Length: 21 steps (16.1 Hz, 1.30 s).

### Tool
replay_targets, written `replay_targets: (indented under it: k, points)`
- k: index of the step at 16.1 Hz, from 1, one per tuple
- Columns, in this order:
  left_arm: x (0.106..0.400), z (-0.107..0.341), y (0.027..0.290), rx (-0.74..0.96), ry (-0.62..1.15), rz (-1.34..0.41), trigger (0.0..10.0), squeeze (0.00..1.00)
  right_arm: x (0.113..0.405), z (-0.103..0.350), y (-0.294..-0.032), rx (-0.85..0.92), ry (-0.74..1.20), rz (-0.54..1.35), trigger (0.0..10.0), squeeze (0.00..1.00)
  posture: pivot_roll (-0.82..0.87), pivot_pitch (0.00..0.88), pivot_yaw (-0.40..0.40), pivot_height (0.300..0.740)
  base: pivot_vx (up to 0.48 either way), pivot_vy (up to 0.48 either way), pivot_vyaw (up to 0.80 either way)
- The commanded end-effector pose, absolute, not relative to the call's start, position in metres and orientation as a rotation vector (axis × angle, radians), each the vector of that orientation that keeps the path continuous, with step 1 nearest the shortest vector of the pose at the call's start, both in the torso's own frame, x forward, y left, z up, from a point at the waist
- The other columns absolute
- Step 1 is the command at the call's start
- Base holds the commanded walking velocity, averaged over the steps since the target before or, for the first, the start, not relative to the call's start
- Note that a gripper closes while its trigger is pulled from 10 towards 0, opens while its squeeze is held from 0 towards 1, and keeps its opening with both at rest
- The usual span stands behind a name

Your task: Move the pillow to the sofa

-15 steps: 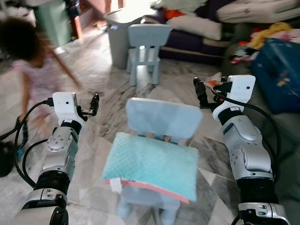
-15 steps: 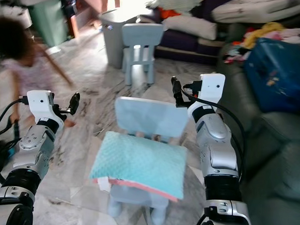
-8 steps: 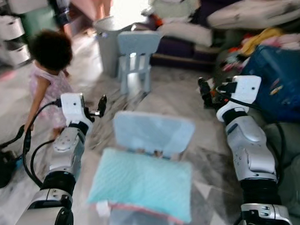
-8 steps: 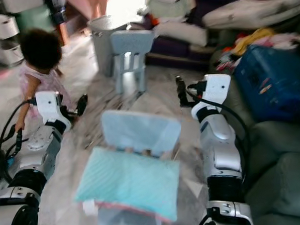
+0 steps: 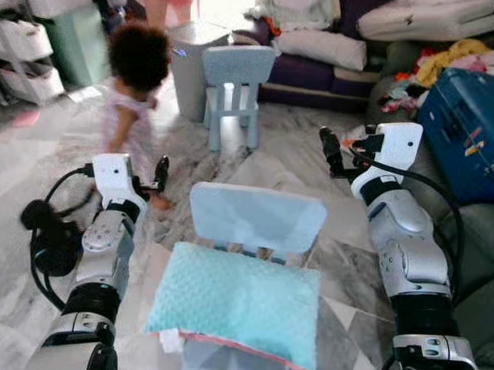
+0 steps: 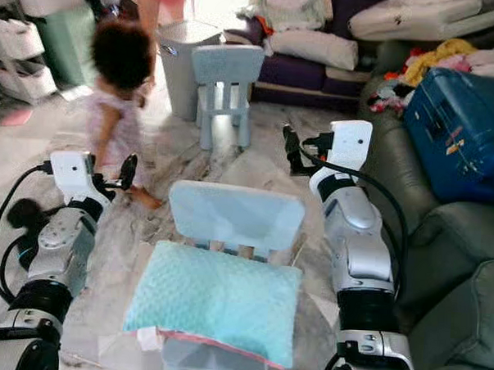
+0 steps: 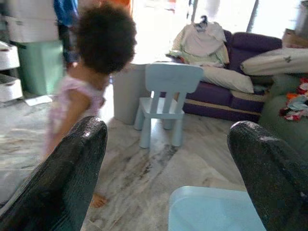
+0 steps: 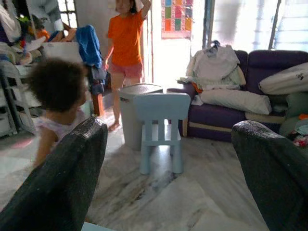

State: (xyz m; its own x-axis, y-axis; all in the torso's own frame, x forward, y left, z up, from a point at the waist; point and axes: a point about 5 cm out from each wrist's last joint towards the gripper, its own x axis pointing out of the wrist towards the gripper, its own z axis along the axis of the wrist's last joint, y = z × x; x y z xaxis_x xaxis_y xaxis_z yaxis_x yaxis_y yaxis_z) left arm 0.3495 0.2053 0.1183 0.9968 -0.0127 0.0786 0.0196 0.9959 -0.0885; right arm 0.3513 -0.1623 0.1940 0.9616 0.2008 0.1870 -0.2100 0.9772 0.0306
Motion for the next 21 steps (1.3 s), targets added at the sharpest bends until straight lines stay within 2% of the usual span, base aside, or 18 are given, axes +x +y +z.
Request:
replay_targets:
  k: [1, 4, 21]
  points:
    - [0.35, 0.122, 0.209, -0.077, -0.088, -0.011, 10.0, 0.0, 0.352, 0.2, -0.16, 0.048, -0.204, 0.214, 10.0, 0.0, -0.17, 0.0, -0.015, 0.74, 0.0, 0.0, 0.0]
    - [0.349, 0.118, 0.208, -0.075, -0.069, -0.012, 10.0, 0.0, 0.352, 0.198, -0.16, 0.056, -0.189, 0.214, 10.0, 0.0, -0.17, 0.0, -0.019, 0.74, 0.0, 0.0, 0.0]
    - [0.346, 0.11, 0.207, -0.087, -0.039, -0.006, 10.0, 0.0, 0.352, 0.197, -0.16, 0.053, -0.166, 0.225, 10.0, 0.0, -0.18, 0.0, -0.03, 0.74, 0.0, 0.0, -0.78]
